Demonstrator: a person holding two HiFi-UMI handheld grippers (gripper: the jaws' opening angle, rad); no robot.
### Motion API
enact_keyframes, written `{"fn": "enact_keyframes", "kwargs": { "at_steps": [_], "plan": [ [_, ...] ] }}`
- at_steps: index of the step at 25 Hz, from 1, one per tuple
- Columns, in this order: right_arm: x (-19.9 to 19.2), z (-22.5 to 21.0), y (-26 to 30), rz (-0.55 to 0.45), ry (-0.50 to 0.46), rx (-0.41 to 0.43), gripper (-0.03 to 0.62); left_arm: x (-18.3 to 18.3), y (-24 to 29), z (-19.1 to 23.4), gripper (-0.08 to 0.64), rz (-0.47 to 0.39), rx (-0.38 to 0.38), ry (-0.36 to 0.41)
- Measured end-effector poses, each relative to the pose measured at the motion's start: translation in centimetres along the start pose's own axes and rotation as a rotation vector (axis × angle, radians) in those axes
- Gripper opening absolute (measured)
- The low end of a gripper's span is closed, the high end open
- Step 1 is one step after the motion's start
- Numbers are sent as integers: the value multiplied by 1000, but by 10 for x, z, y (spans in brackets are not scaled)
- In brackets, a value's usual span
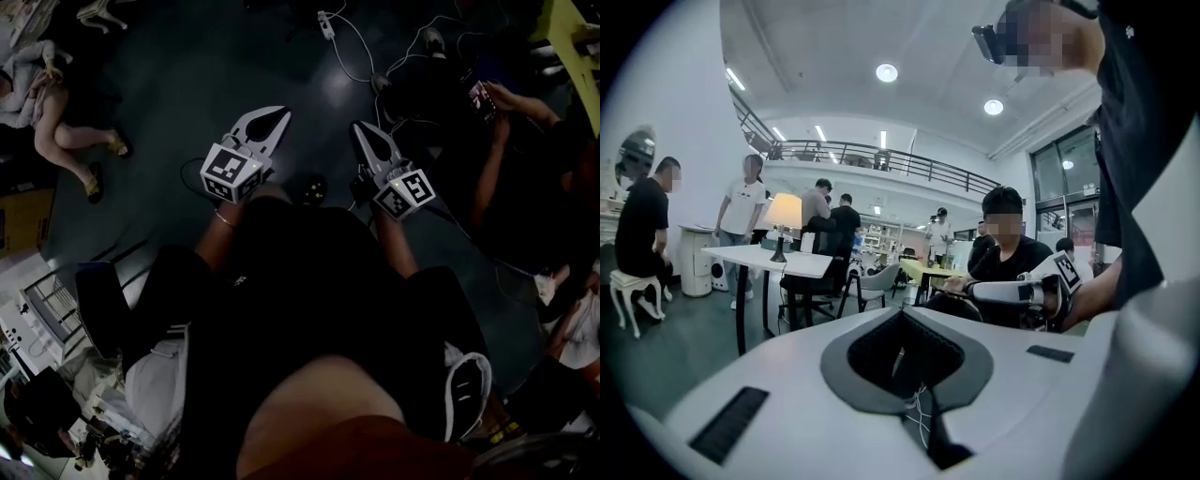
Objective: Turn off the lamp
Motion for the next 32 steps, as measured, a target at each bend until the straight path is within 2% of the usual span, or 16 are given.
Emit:
{"fn": "enact_keyframes", "kwargs": {
  "at_steps": [4,10,14,17,25,32],
  "plan": [
    [4,-8,6,-8,14,27,0,-3,0,4,6,18,48,-7],
    [-1,-18,15,-3,66,22,0,-1,8,3,6,4,56,-5],
    [-1,-16,38,6,45,63,0,0,5,21,6,-11,76,-31],
    [2,-18,44,1,20,51,0,0,6,40,6,-6,101,-37],
    [-2,-23,67,-12,15,-33,1,8,24,70,6,-4,-2,8],
    [-11,-26,109,-17,18,-72,1,20,30,122,6,1,-26,15]
  ]
}}
Point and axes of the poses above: the fingertips, and each gripper's own axes: y forward along the fingers, z to its left, x out of its top, the point moved 9 cm from there along -y, backward along the fingers, and after that the axes turned 8 degrees about -z, right-handed, at the moved point
